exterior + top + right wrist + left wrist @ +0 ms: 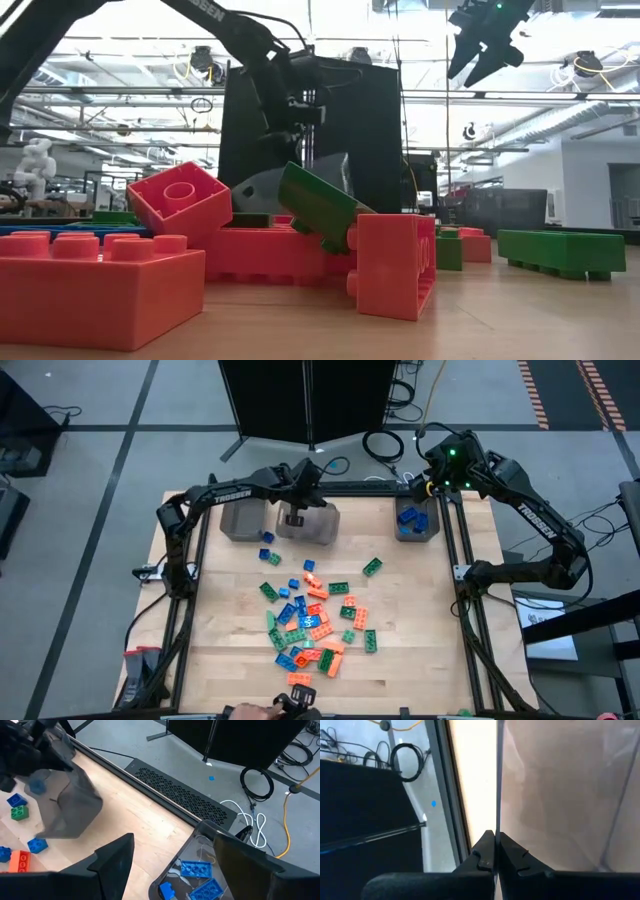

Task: Sort blocks
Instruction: Adjust the middle black bin on the table

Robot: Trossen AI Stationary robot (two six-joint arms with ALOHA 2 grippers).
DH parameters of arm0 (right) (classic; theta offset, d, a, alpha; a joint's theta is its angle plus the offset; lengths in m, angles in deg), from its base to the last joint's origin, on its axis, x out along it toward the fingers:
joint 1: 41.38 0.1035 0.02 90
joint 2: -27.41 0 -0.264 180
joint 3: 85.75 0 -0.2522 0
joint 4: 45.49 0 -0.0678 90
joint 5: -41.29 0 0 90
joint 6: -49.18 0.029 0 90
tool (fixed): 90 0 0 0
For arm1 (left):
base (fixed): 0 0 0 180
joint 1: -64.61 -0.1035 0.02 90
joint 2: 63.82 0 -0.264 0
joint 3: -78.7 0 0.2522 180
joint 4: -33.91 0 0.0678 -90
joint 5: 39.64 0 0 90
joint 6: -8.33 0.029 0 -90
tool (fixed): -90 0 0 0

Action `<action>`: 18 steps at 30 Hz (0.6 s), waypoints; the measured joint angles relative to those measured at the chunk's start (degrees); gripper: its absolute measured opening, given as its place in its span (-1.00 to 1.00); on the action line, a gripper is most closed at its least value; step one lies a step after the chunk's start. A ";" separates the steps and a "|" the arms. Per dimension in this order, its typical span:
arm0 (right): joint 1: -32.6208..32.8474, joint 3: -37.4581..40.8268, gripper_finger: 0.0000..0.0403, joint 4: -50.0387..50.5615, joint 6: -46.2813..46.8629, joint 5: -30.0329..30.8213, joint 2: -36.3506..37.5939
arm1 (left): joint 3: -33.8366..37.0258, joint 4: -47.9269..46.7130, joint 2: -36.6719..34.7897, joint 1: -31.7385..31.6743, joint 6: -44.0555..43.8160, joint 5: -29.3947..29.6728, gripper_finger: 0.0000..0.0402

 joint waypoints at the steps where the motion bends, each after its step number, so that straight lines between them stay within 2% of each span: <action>1: 0.00 0.00 0.34 0.01 0.00 0.00 0.00 | 0.00 -0.06 0.32 0.02 0.00 0.01 -1.00; 18: 0.00 0.00 0.34 0.25 -1.56 -0.02 0.00 | -0.07 6.43 0.44 0.50 -2.09 0.26 -0.56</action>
